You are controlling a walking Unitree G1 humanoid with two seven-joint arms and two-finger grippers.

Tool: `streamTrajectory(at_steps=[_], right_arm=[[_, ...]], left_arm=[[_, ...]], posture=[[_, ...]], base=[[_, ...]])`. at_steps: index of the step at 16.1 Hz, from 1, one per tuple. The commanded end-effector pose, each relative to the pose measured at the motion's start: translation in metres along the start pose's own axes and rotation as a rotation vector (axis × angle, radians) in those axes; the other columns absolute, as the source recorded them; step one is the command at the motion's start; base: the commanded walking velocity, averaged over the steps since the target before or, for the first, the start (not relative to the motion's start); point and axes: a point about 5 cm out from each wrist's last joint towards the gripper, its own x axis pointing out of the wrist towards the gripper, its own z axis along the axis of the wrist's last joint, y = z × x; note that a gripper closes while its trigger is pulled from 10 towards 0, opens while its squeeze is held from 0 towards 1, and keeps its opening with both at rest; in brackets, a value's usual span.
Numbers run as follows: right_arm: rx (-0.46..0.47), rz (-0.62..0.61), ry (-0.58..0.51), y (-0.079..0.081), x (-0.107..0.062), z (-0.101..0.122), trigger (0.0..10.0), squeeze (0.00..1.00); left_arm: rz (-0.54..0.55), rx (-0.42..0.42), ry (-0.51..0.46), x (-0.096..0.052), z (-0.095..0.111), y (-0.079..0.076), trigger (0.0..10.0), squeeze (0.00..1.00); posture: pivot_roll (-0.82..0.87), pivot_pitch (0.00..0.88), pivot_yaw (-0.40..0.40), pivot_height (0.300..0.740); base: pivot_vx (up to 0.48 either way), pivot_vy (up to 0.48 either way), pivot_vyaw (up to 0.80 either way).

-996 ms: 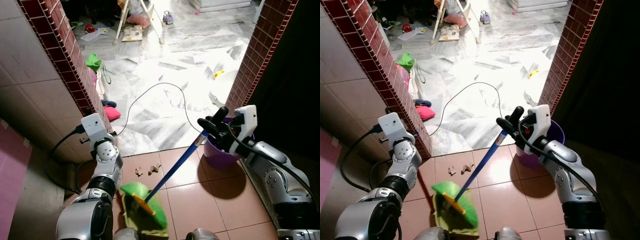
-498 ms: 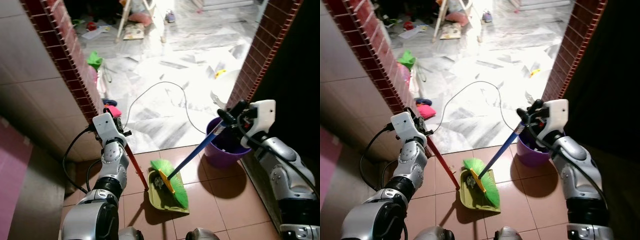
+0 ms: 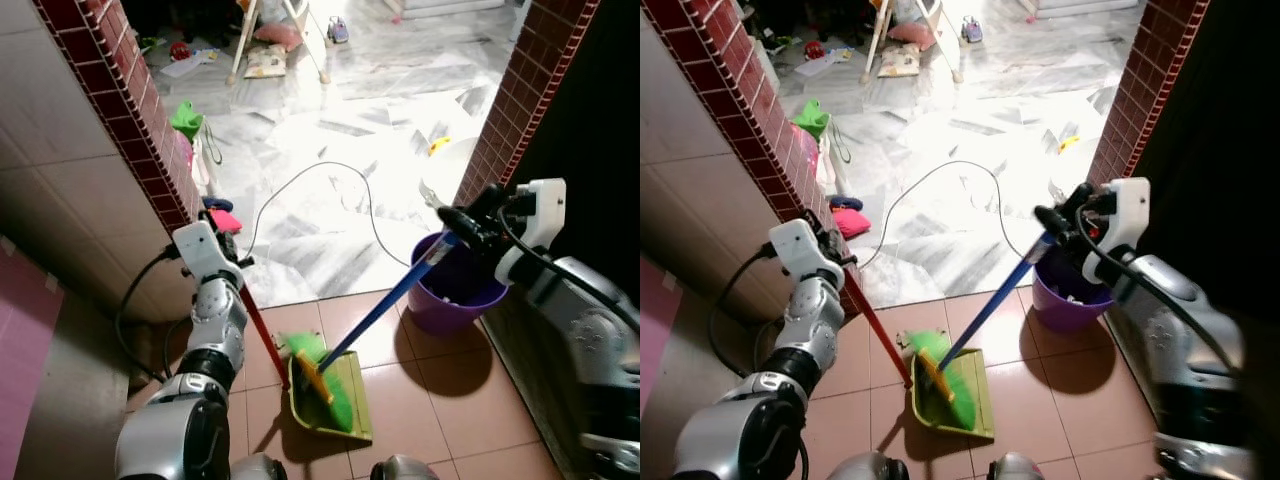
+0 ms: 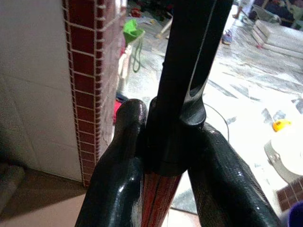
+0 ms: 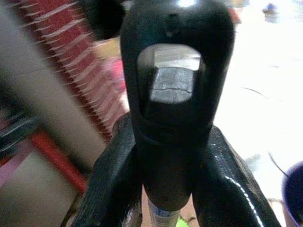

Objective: Sweep floor

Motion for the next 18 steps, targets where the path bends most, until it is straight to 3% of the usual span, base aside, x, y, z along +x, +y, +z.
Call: streamTrajectory(at_steps=[1,3,6,9,10,12,14,18], right_arm=[[0.046,0.126,0.038,0.013,0.001,-0.007,10.0,0.00],[-0.045,0.118,0.002,0.007,-0.003,0.004,10.0,0.00],[-0.144,-0.016,-0.194,-0.002,0.005,0.041,10.0,0.00],[-0.274,-0.131,-0.285,-0.001,0.012,0.055,10.0,0.00],[-0.369,-0.175,-0.286,0.002,0.017,0.051,10.0,0.00],[-0.373,-0.208,-0.297,0.002,0.023,0.042,10.0,0.00],[-0.438,-0.252,-0.276,0.002,0.036,0.027,10.0,0.00],[-0.569,-0.295,-0.322,0.007,0.054,0.029,10.0,0.00]], left_arm=[[-0.015,-0.050,-0.071,0.009,0.022,-0.010,10.0,0.00],[-0.024,-0.046,-0.070,0.009,0.023,-0.011,10.0,0.00],[-0.027,-0.033,-0.064,0.008,0.020,-0.010,10.0,0.00],[-0.024,-0.031,-0.058,0.007,0.018,-0.010,10.0,0.00],[-0.024,-0.034,-0.059,0.006,0.017,-0.011,10.0,0.00],[-0.025,-0.039,-0.063,0.004,0.015,-0.014,10.0,0.00],[-0.033,-0.058,-0.074,0.001,0.013,-0.015,10.0,0.00],[-0.071,-0.064,-0.074,-0.003,0.010,-0.020,10.0,0.00]], posture=[[-0.20,0.000,0.086,0.740],[-0.20,0.000,0.090,0.740],[-0.20,0.000,0.092,0.740],[-0.19,0.000,0.084,0.740],[-0.18,0.000,0.073,0.740],[-0.15,0.000,0.044,0.740],[-0.12,0.000,0.005,0.740],[-0.08,0.000,-0.032,0.740]], base=[[0.000,0.000,0.00],[0.000,0.000,0.00],[0.000,0.000,0.00],[0.000,0.000,0.00],[0.000,0.000,0.00],[0.000,0.000,0.00],[0.000,0.000,0.00],[0.000,0.000,0.00]])
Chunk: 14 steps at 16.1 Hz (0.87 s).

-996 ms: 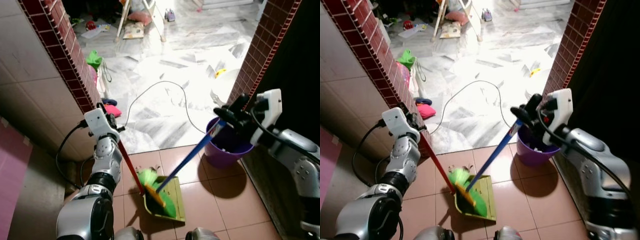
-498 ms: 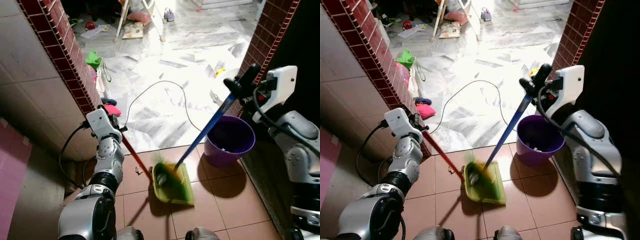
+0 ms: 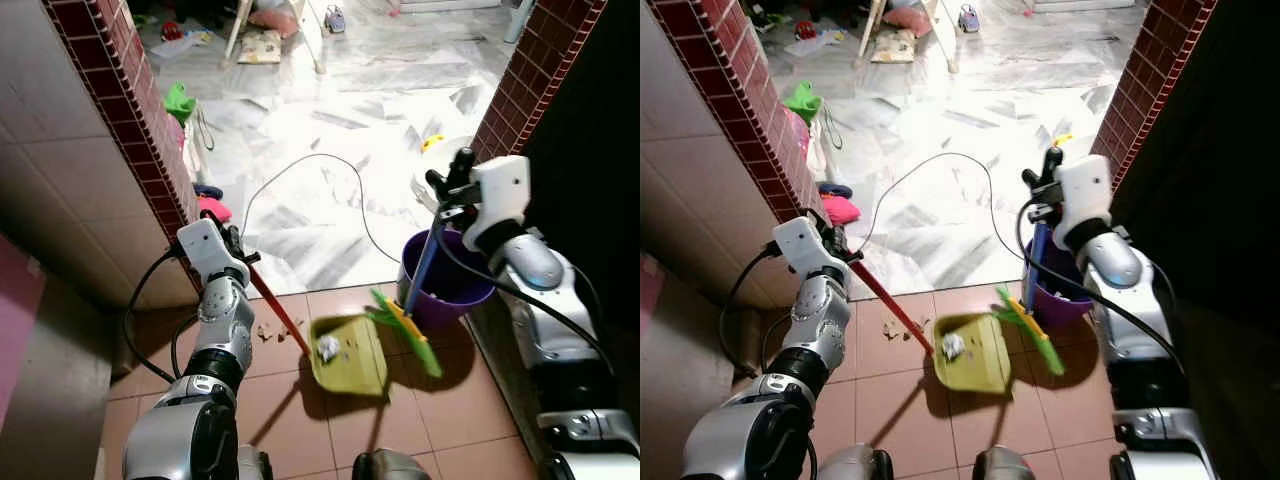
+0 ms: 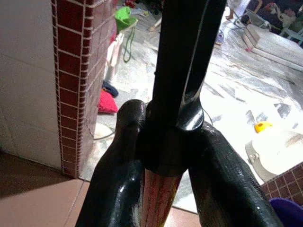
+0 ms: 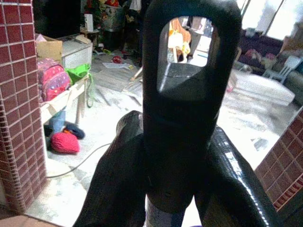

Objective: Sweep floor

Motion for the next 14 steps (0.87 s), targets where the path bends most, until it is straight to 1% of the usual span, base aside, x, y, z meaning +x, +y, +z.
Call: streamTrajectory(at_steps=[1,3,5,6,7,8,9,10,11,12,13,14], right_arm=[[-0.086,-0.024,-0.099,0.000,0.009,0.018,10.0,0.00],[-0.128,-0.038,-0.073,0.002,0.010,0.007,10.0,0.00],[-0.172,-0.058,-0.001,0.005,0.006,-0.014,10.0,0.00],[-0.184,-0.081,0.027,0.004,0.002,-0.024,10.0,0.00],[-0.220,-0.110,0.061,0.002,-0.004,-0.034,10.0,0.00],[-0.245,-0.146,0.133,0.002,-0.017,-0.054,10.0,0.00],[-0.238,-0.151,0.185,0.004,-0.024,-0.065,10.0,0.00],[-0.212,-0.176,0.229,0.005,-0.030,-0.074,10.0,0.00],[-0.094,-0.213,0.327,0.012,-0.041,-0.093,10.0,0.00],[-0.049,-0.238,0.374,0.016,-0.049,-0.103,10.0,0.00],[0.013,-0.265,0.425,0.024,-0.059,-0.114,10.0,0.00],[0.019,-0.263,0.430,0.026,-0.061,-0.116,10.0,0.00]], left_arm=[[-0.041,-0.027,-0.064,0.003,0.013,-0.008,10.0,0.00],[-0.061,-0.033,-0.072,0.003,0.016,-0.012,10.0,0.00],[-0.070,-0.038,-0.077,0.003,0.017,-0.013,10.0,0.00],[-0.070,-0.041,-0.082,0.003,0.019,-0.013,10.0,0.00],[-0.074,-0.047,-0.097,0.004,0.024,-0.013,10.0,0.00],[-0.062,-0.051,-0.137,0.004,0.035,-0.011,10.0,0.00],[-0.055,-0.051,-0.168,0.003,0.043,-0.009,10.0,0.00],[-0.050,-0.037,-0.197,0.002,0.049,-0.008,10.0,0.00],[-0.042,-0.041,-0.246,-0.001,0.064,-0.004,10.0,0.00],[-0.043,-0.040,-0.270,-0.003,0.071,-0.003,10.0,0.00],[-0.043,-0.060,-0.297,-0.005,0.083,-0.002,10.0,0.00],[-0.046,-0.065,-0.302,-0.006,0.086,-0.002,10.0,0.00]], posture=[[-0.07,0.000,-0.033,0.740],[-0.06,0.000,-0.025,0.740],[-0.06,0.000,-0.011,0.740],[-0.06,0.000,-0.006,0.740],[-0.07,0.000,-0.004,0.740],[-0.07,0.000,-0.004,0.740],[-0.08,0.000,-0.004,0.740],[-0.08,0.000,-0.002,0.740],[-0.08,0.000,0.008,0.740],[-0.08,0.000,0.022,0.740],[-0.09,0.000,0.039,0.740],[-0.09,0.000,0.039,0.740]], base=[[0.000,0.000,0.00],[0.000,0.000,0.00],[0.000,0.000,0.00],[0.000,0.000,0.00],[0.000,0.000,0.00],[0.000,0.000,0.00],[0.000,0.000,0.00],[0.000,0.000,0.00],[0.000,0.000,0.00],[0.000,0.000,0.00],[0.000,0.000,0.00],[0.000,0.000,0.00]])
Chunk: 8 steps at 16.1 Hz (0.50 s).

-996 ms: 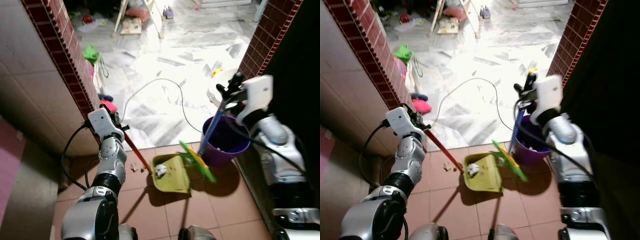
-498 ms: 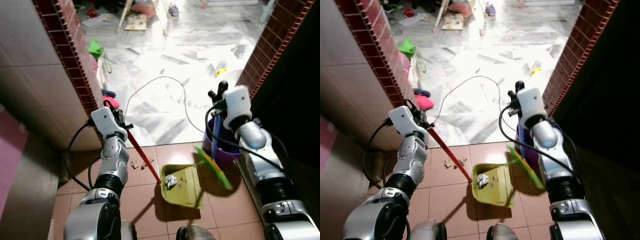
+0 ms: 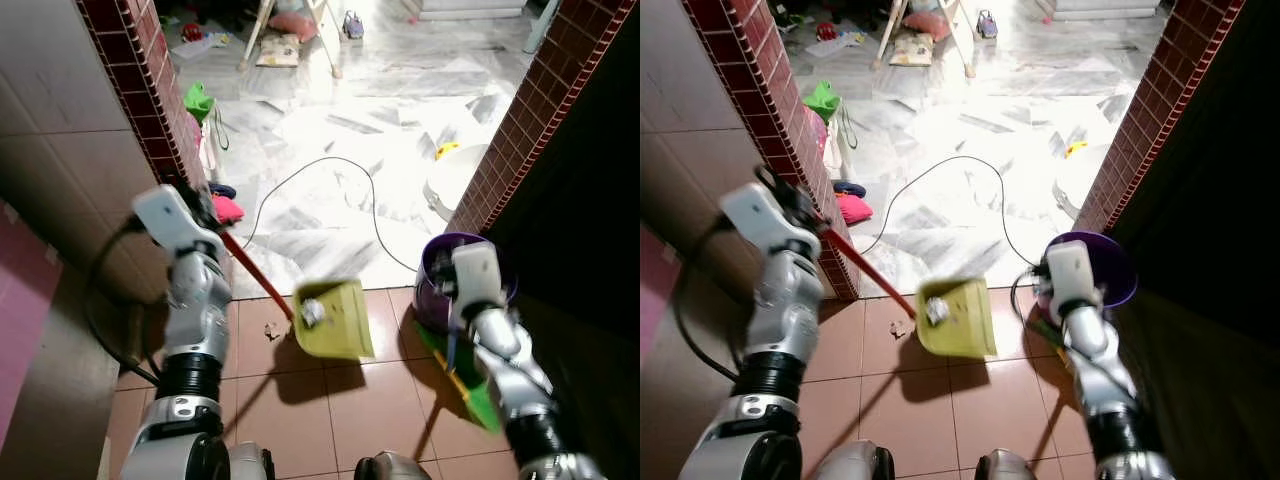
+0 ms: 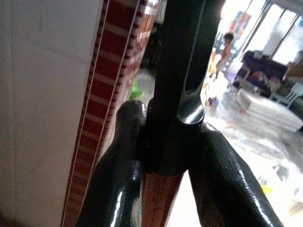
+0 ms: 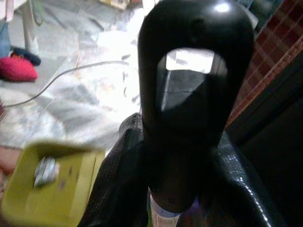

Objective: Sweep floor

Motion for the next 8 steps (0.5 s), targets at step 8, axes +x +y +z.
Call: streamTrajectory(at_steps=[8], right_arm=[[0.068,-0.068,0.226,-0.002,-0.026,-0.043,10.0,0.00]], left_arm=[[-0.101,-0.116,-0.231,0.022,0.090,-0.038,10.0,0.00]], posture=[[-0.11,0.000,0.076,0.740]], base=[[0.000,0.000,-0.40]])
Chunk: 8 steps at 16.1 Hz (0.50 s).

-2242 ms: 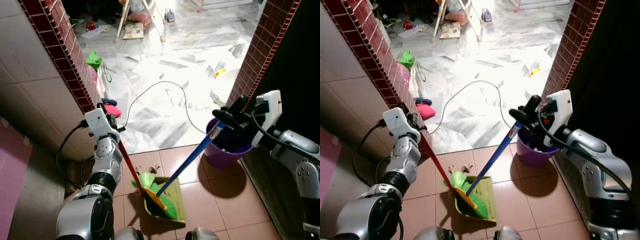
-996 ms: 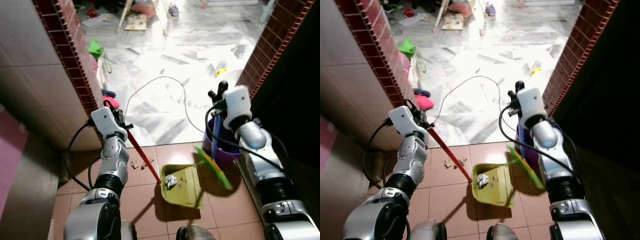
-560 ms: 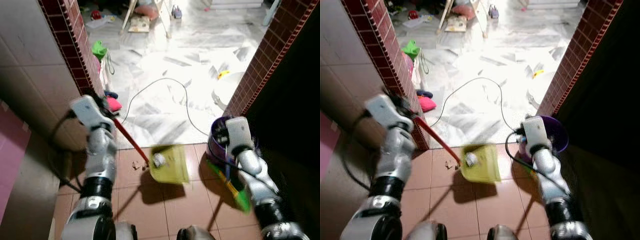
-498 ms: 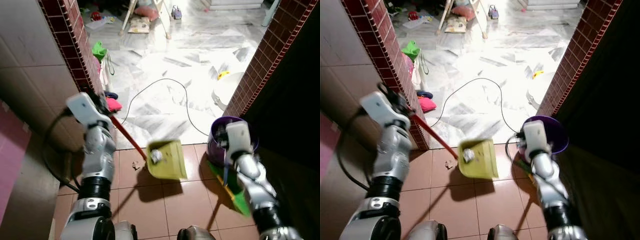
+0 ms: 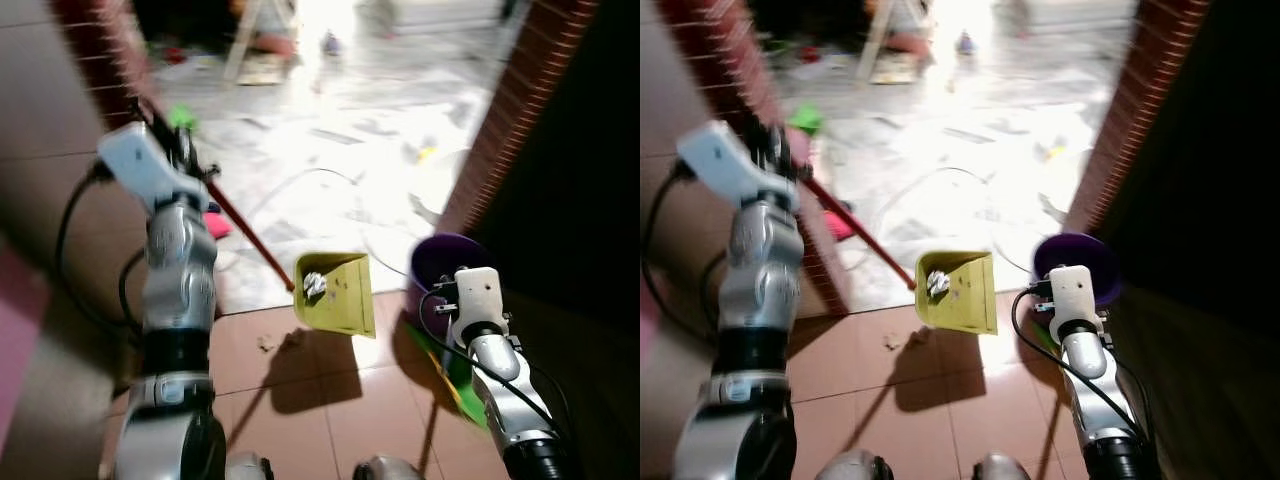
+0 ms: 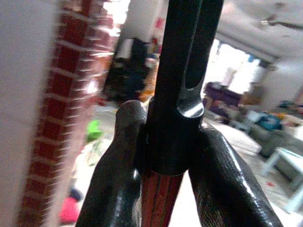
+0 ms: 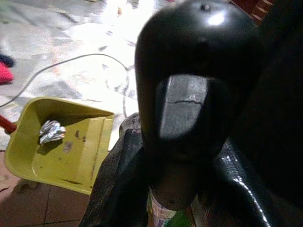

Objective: Sweep floor

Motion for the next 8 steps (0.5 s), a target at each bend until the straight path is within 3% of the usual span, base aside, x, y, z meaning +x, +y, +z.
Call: streamTrajectory(at_steps=[1,3,6,8], right_arm=[[0.015,-0.012,0.192,-0.005,-0.009,-0.035,10.0,0.00],[0.045,-0.001,0.229,-0.003,-0.009,-0.040,10.0,0.00],[0.033,0.041,0.246,0.003,-0.009,-0.039,10.0,0.00],[0.027,0.044,0.262,0.003,-0.014,-0.040,10.0,0.00]], left_arm=[[-0.030,-0.077,-0.115,0.011,0.032,-0.015,10.0,0.00],[-0.045,-0.103,-0.162,0.018,0.050,-0.024,10.0,0.00],[-0.069,-0.136,-0.213,0.027,0.070,-0.037,10.0,0.00],[-0.085,-0.144,-0.235,0.033,0.077,-0.045,10.0,0.00]], posture=[[-0.11,0.000,0.080,0.740],[-0.11,0.000,0.080,0.740],[-0.10,0.000,0.082,0.740],[-0.11,0.000,0.091,0.740]], base=[[0.000,0.000,-0.80],[0.000,0.000,-0.80],[0.000,0.000,0.00],[0.332,0.000,-0.80]])
